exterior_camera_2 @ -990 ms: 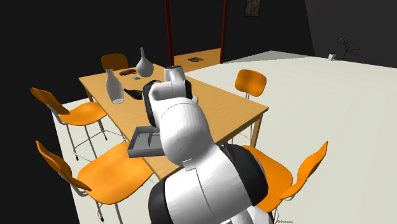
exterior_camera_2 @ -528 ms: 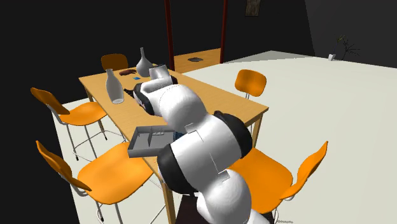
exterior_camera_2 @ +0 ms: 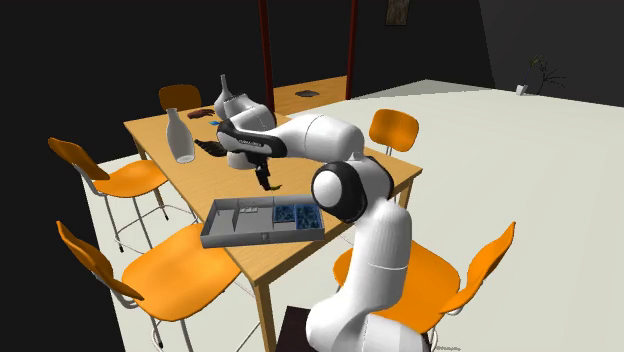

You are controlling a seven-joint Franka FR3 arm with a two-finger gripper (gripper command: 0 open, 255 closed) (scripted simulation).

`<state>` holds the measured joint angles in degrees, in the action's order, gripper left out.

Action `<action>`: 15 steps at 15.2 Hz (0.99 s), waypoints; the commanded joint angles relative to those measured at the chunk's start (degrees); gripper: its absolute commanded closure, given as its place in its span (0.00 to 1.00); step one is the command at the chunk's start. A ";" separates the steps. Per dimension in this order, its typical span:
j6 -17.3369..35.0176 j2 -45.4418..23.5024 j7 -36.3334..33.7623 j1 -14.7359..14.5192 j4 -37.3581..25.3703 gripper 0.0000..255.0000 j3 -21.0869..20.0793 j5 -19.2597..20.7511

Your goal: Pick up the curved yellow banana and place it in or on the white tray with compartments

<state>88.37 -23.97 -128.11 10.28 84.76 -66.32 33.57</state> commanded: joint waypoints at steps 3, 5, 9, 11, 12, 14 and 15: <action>-3.99 -6.67 -5.51 -8.83 -8.72 0.00 5.90 5.85; -2.40 -6.48 -5.78 -7.74 -6.74 0.00 5.76 5.75; 0.65 -6.28 -6.31 -5.86 -3.13 0.00 5.63 5.75; 1.08 -6.27 -6.39 -5.61 -2.63 0.00 5.61 5.77; 1.07 -6.27 -6.39 -5.61 -2.63 0.00 5.62 5.77; 1.07 -6.27 -6.39 -5.62 -2.64 0.00 5.62 5.77; 1.07 -6.27 -6.39 -5.62 -2.64 0.00 5.62 5.77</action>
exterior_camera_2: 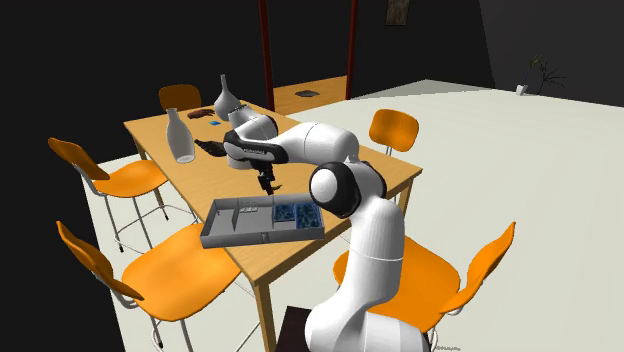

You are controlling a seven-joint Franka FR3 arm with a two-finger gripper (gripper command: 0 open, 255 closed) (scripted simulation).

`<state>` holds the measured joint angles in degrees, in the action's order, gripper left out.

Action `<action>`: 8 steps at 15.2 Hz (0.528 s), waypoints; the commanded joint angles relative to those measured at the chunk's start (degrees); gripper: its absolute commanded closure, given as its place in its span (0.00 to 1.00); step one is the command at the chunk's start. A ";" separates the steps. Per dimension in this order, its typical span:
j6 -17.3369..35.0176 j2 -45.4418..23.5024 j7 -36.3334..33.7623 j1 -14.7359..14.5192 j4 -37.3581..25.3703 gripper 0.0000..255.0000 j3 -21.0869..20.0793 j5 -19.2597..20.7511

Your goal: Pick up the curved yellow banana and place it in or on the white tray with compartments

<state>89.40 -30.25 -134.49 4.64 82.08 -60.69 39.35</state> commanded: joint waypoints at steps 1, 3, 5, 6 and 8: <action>0.03 0.01 -0.01 0.02 0.04 0.00 -0.01 0.00; 0.01 0.00 0.00 0.01 0.02 1.00 0.00 0.00; 0.01 0.00 0.00 0.01 0.02 1.00 0.00 0.00; 0.00 0.01 0.03 0.03 0.00 1.00 0.00 0.00; -0.07 -0.09 0.01 -0.11 -0.16 1.00 0.05 0.06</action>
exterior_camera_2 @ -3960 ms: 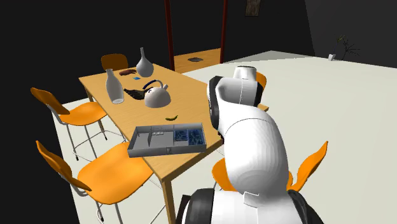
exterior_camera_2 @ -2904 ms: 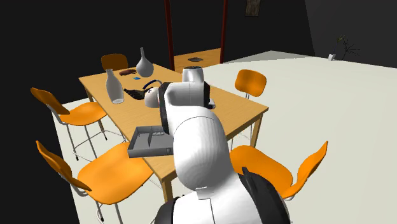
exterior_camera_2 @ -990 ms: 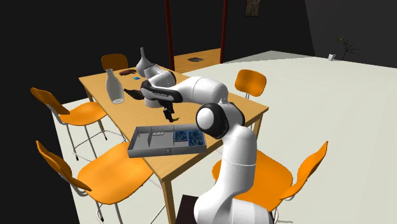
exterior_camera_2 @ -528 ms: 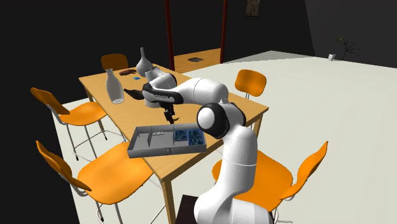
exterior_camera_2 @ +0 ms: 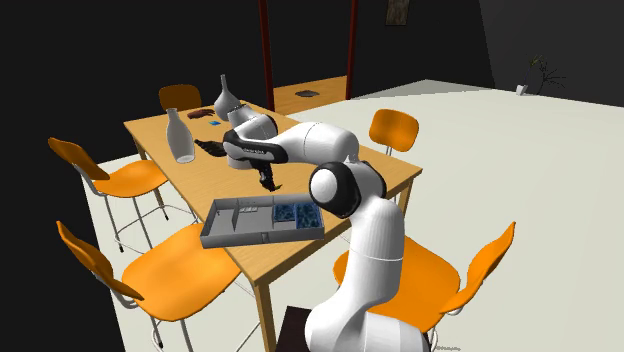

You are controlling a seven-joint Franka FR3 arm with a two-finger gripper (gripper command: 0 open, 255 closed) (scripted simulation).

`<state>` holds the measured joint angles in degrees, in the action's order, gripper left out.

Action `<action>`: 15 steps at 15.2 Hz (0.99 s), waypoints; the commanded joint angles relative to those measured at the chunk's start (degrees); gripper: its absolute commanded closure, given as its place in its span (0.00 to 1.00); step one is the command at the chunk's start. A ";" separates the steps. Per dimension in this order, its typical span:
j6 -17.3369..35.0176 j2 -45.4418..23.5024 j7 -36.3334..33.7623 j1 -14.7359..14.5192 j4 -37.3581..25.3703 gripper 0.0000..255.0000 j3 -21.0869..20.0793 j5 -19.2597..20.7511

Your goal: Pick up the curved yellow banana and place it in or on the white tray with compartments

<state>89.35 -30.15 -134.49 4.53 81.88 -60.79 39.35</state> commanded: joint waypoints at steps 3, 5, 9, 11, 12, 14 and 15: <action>0.03 -0.14 -0.02 0.04 0.14 1.00 0.12 0.02; -0.59 -0.02 0.24 -0.09 -0.51 1.00 0.06 -0.08; -3.42 0.10 1.26 -1.21 -3.77 1.00 0.09 -0.24; -4.90 0.07 1.76 -1.91 -5.56 1.00 0.17 -0.22; -5.65 0.03 2.02 -2.29 -6.49 1.00 0.22 -0.19; -7.21 -0.10 2.53 -3.14 -8.45 1.00 0.37 -0.06; -8.01 -0.19 2.80 -3.61 -9.48 1.00 0.47 0.03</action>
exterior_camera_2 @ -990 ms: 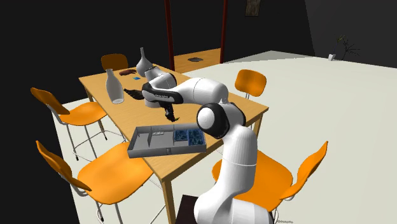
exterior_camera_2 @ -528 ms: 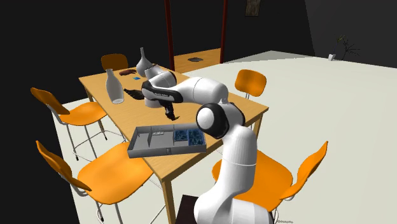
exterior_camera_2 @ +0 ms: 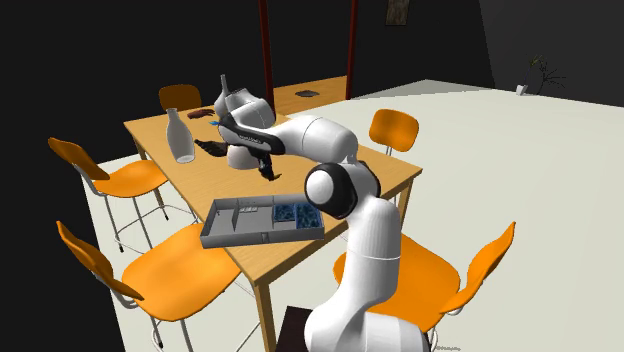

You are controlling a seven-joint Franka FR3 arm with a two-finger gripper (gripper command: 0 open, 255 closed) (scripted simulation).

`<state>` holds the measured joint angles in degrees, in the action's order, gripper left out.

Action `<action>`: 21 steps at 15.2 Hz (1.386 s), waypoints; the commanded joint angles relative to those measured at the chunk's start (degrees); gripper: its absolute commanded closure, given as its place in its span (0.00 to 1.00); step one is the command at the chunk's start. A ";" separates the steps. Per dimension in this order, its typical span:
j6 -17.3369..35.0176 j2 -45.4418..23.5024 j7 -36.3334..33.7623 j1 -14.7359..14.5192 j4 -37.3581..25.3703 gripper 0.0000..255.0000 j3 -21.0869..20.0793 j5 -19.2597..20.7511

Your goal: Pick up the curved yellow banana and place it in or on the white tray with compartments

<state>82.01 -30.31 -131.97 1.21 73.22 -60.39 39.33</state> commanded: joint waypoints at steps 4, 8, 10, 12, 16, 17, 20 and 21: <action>-4.01 -0.58 1.37 -2.47 -5.32 1.00 0.57 0.63; -7.65 -1.49 2.59 -5.28 -10.58 1.00 1.35 1.64; -9.61 -2.10 3.28 -6.98 -13.59 1.00 1.86 2.34; -11.40 -2.74 3.96 -8.67 -16.45 1.00 2.39 3.07; -4.62 9.05 1.31 5.33 1.73 1.00 -4.56 -6.54; -3.03 12.22 1.47 8.76 5.36 1.00 -6.23 -9.21; 2.01 24.62 5.14 20.55 15.14 1.00 -11.14 -20.03; 3.82 31.10 8.48 24.62 18.14 1.00 -11.49 -25.84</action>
<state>83.49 -5.52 -126.40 20.95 87.45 -70.76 19.45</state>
